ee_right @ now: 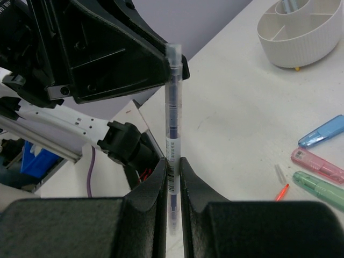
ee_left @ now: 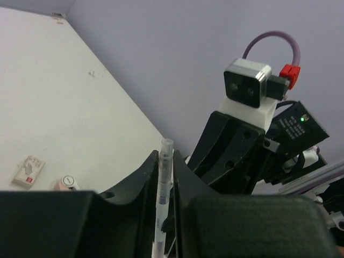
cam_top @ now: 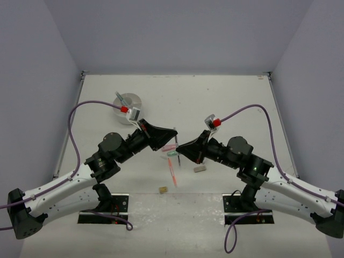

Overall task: Sort the stationery into containers
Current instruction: Close the pen cap on the pen.

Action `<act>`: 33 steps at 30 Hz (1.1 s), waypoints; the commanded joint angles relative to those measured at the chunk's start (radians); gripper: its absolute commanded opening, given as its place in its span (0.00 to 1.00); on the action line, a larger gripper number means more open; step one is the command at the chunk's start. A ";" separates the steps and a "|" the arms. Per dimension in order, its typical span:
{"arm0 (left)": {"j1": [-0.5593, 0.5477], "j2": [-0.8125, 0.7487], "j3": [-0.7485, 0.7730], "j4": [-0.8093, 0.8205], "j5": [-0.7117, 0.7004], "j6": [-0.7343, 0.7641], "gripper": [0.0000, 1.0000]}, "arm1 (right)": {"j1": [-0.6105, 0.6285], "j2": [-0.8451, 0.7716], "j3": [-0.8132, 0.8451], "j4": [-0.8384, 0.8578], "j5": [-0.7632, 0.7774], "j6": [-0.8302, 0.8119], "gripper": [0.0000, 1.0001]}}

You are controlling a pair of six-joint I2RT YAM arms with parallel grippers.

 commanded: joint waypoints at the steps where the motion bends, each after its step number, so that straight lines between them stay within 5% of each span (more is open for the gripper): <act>1: -0.009 0.011 0.020 -0.111 0.033 0.035 0.31 | -0.002 0.034 0.057 0.101 0.003 -0.047 0.00; 4: -0.009 0.013 0.028 -0.122 0.030 0.040 0.38 | 0.000 0.048 0.045 0.114 -0.006 -0.041 0.00; 8: -0.009 0.019 0.046 -0.137 0.038 0.047 0.35 | -0.001 0.056 0.047 0.121 -0.011 -0.039 0.00; 11: -0.010 0.011 0.051 -0.134 0.058 0.049 0.15 | 0.000 0.059 0.049 0.133 -0.033 -0.038 0.00; 12: -0.009 0.008 0.053 -0.135 0.059 0.049 0.00 | 0.000 0.061 0.044 0.137 -0.045 -0.038 0.00; 15: -0.010 -0.001 0.057 -0.133 0.074 0.059 0.00 | 0.000 0.065 0.035 0.154 -0.073 -0.042 0.00; 18: -0.009 -0.022 0.063 -0.108 0.127 0.080 0.00 | -0.001 0.081 0.023 0.172 -0.125 -0.046 0.09; 20: -0.009 -0.034 0.071 -0.095 0.154 0.093 0.00 | 0.000 0.100 0.015 0.192 -0.164 -0.037 0.27; 23: -0.009 -0.038 0.080 -0.085 0.182 0.103 0.00 | 0.000 0.140 0.016 0.225 -0.212 -0.022 0.30; 26: -0.009 -0.031 0.082 -0.073 0.204 0.106 0.00 | -0.002 0.162 0.023 0.255 -0.241 -0.013 0.25; 28: -0.009 -0.024 0.083 -0.072 0.204 0.107 0.00 | -0.001 0.170 0.030 0.263 -0.245 -0.012 0.01; 29: -0.009 -0.022 0.084 -0.073 0.201 0.108 0.00 | 0.000 0.171 0.031 0.263 -0.242 -0.012 0.00; 31: -0.009 -0.016 0.098 -0.100 0.177 0.120 0.11 | 0.000 0.162 0.027 0.261 -0.233 -0.016 0.00; 32: -0.009 -0.011 0.109 -0.122 0.158 0.129 0.25 | 0.000 0.157 0.024 0.259 -0.227 -0.018 0.00; 33: -0.009 -0.007 0.120 -0.147 0.133 0.139 0.49 | 0.000 0.152 0.017 0.257 -0.220 -0.020 0.00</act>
